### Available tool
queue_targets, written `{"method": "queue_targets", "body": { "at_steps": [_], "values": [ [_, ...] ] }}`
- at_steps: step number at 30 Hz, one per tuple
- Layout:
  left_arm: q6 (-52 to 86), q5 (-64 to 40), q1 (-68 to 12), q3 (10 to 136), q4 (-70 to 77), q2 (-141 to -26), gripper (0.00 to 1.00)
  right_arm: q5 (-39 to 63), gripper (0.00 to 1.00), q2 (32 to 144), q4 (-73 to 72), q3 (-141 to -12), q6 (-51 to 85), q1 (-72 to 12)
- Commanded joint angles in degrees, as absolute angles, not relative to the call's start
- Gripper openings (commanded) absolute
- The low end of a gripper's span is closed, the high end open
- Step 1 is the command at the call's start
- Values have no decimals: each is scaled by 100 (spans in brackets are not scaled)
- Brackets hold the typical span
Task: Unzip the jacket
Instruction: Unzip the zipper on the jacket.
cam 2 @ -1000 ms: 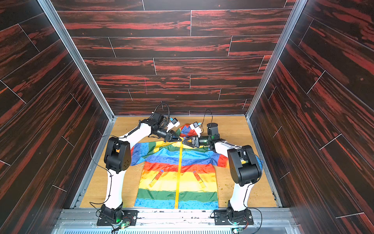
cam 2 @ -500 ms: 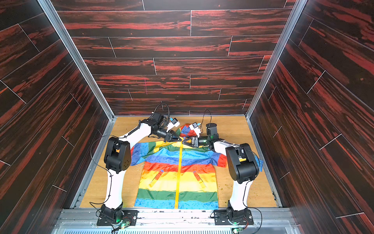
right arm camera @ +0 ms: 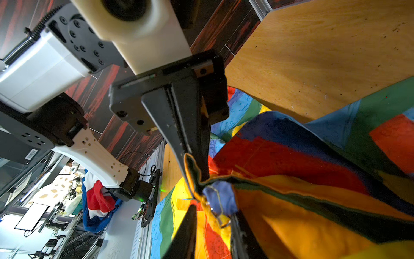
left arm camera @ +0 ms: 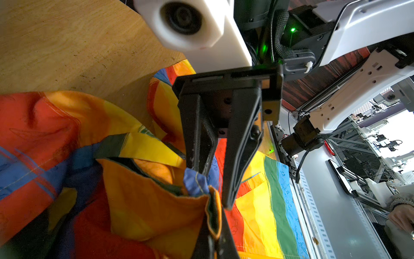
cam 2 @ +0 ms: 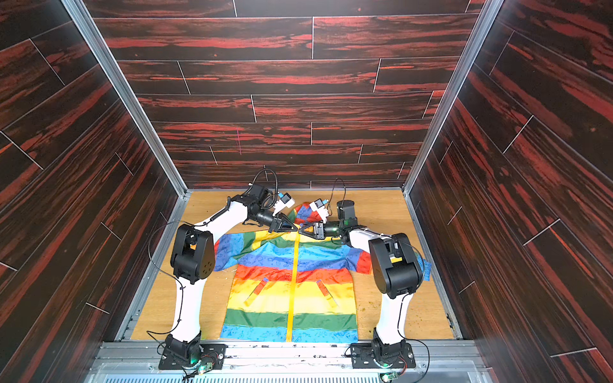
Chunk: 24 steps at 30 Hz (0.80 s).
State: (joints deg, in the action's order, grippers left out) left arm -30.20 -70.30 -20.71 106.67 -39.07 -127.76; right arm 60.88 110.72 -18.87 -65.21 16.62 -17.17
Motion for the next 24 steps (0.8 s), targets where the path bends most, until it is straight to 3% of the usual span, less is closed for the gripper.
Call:
{"method": "queue_targets", "body": {
  "at_steps": [1, 9, 17, 24],
  "values": [
    [-3173, -7288, -2135, 10670, -4000, -12558, 0, 6074, 24, 11294, -1737, -6626, 1544, -1793],
    [-3104, -7208, -2128, 10679, -3961, -12564, 0, 5625, 16, 11082, -1229, -6565, 1122, -1843],
    [-3032, -7225, -2127, 10670, -3902, -12586, 0, 4315, 0, 10755, -1012, -6485, 892, -2006],
    [-2911, -7080, -2127, 10661, -3824, -12590, 0, 3704, 0, 10434, -1169, -6280, 934, -2021]
  ]
}}
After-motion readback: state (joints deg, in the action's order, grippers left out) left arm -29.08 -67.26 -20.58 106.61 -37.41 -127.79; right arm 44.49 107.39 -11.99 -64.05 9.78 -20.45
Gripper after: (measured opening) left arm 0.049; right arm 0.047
